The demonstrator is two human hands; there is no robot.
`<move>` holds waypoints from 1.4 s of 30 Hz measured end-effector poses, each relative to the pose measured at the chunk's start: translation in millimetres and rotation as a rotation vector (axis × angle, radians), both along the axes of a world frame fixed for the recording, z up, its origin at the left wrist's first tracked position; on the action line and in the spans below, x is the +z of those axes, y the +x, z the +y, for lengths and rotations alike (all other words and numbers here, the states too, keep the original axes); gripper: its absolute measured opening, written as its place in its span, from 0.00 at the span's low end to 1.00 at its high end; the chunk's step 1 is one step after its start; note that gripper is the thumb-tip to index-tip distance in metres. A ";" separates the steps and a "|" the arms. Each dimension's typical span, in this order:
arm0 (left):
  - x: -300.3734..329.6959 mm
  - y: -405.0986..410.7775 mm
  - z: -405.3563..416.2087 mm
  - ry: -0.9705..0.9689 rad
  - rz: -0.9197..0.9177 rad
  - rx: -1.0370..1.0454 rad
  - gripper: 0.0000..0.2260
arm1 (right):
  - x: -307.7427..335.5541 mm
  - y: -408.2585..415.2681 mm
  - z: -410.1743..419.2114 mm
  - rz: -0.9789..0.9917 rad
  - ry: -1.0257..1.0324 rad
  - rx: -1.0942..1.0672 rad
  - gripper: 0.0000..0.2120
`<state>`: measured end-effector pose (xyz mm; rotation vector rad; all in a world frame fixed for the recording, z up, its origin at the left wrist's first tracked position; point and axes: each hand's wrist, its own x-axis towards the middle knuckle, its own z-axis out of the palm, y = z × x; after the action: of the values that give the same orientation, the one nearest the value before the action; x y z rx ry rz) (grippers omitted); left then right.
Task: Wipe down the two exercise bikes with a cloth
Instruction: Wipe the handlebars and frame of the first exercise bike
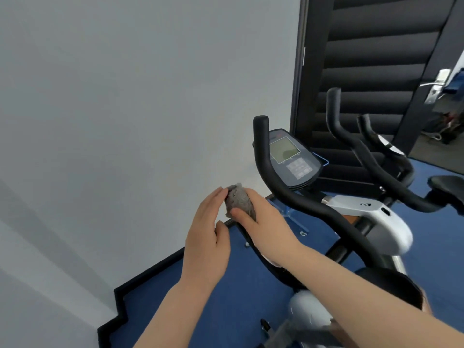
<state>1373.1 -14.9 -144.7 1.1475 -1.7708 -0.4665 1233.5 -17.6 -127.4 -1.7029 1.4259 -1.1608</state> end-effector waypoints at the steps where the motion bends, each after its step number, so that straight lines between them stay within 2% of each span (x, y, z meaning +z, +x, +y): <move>1: -0.2 -1.0 0.6 -0.013 -0.004 -0.008 0.36 | -3.7 -8.4 6.1 0.036 0.084 0.011 0.08; 4: -5.0 -7.9 4.2 -0.067 -0.031 -0.037 0.34 | 0.2 -26.2 7.5 0.204 0.236 0.079 0.10; 8: -19.3 -28.6 14.0 -0.102 0.018 -0.060 0.30 | 1.6 -24.3 18.3 0.244 0.150 0.104 0.13; 12: -30.3 -46.8 28.1 -0.209 0.114 -0.083 0.19 | -1.7 -72.8 47.9 0.578 0.345 0.300 0.16; 14: -34.5 -58.5 33.6 -0.178 0.125 -0.089 0.18 | 5.6 -107.6 54.3 0.740 0.402 0.426 0.16; 16: -38.4 -70.4 36.7 -0.137 0.092 -0.074 0.18 | 11.9 -135.1 52.4 0.822 0.372 0.468 0.15; 21: -42.6 -92.8 48.7 -0.122 -0.003 0.014 0.17 | 1.0 -129.6 56.2 0.805 0.249 0.561 0.14; 26: -43.9 -101.0 55.2 -0.131 -0.038 0.070 0.17 | 4.5 -155.7 44.8 0.855 0.180 0.518 0.20; 30: -43.1 -110.7 61.6 -0.113 -0.056 0.128 0.17 | -3.5 -142.2 52.4 0.744 0.128 0.617 0.13; 34: -39.7 -121.3 66.5 -0.112 -0.031 0.152 0.18 | 4.7 -161.7 43.8 0.766 0.184 0.573 0.15; 36: -37.0 -125.7 68.2 -0.112 0.012 0.176 0.18 | 2.0 -152.6 46.2 0.885 0.099 0.531 0.08; 38: -34.4 -133.1 68.9 -0.109 0.032 0.198 0.17 | -0.8 -139.7 50.8 0.954 0.041 0.471 0.09; 42: -32.6 -142.1 67.8 -0.051 0.030 0.265 0.17 | 0.2 -155.6 61.0 0.861 0.008 0.467 0.14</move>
<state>1231.0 52.9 -177.3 1.3097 -1.5671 -0.2763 1077.9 43.4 -127.2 -2.4996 1.3282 -0.1416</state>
